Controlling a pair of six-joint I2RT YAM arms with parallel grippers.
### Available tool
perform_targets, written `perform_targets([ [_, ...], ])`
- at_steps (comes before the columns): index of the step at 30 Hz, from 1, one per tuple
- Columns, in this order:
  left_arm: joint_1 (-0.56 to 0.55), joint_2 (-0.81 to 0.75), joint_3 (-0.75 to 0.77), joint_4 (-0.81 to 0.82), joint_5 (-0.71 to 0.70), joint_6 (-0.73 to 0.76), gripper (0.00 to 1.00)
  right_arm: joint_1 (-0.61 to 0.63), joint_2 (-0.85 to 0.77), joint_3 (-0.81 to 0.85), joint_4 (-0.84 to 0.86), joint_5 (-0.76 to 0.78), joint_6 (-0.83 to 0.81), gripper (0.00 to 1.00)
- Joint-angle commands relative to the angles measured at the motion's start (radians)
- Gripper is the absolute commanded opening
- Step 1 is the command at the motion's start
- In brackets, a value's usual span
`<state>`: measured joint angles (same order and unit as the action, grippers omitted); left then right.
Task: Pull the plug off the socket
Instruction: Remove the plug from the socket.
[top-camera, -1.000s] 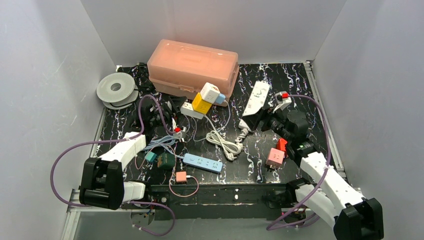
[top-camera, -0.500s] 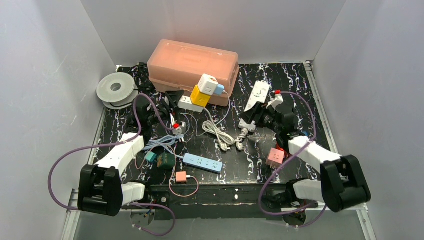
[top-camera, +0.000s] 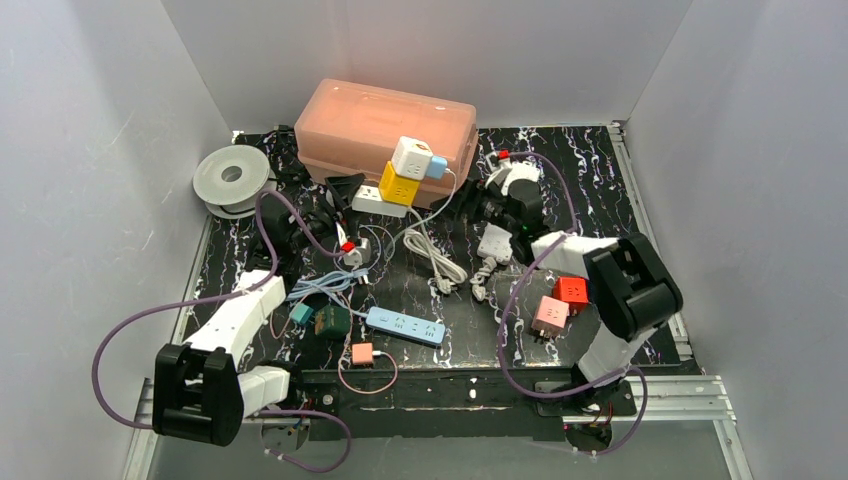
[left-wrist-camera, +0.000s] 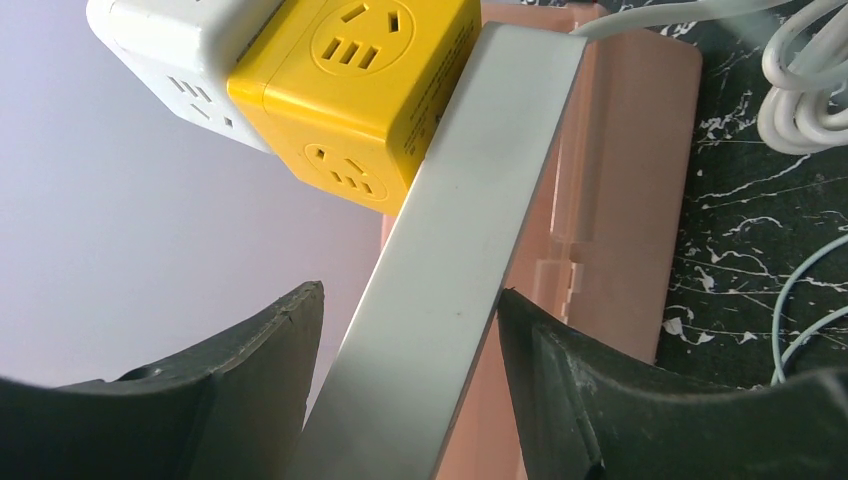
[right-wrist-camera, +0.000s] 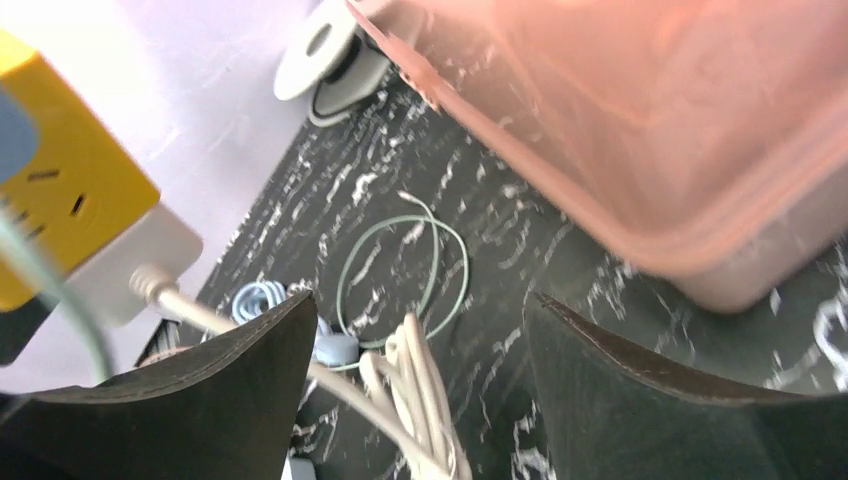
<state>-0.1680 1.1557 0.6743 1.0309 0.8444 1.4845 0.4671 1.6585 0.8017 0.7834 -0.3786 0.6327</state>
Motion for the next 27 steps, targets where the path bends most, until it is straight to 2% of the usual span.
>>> perform_targets([
  [1,-0.006,-0.102,0.052,0.172,0.068,-0.04,0.0,0.005,0.107,0.106,0.285,-0.041,0.106,0.84],
  [7,-0.007,-0.126,0.043,0.167,0.089,-0.074,0.0,0.027,0.2,0.119,0.63,-0.083,0.202,0.87],
  [12,-0.008,-0.139,0.055,0.152,0.093,-0.099,0.0,0.052,0.232,0.174,0.815,-0.193,0.265,0.88],
  [17,-0.01,-0.148,0.053,0.126,0.096,-0.095,0.0,0.092,0.193,0.22,0.827,-0.3,0.267,0.89],
  [27,-0.018,-0.132,0.085,0.114,0.08,-0.101,0.0,0.123,0.114,0.192,0.829,-0.364,0.254,0.89],
])
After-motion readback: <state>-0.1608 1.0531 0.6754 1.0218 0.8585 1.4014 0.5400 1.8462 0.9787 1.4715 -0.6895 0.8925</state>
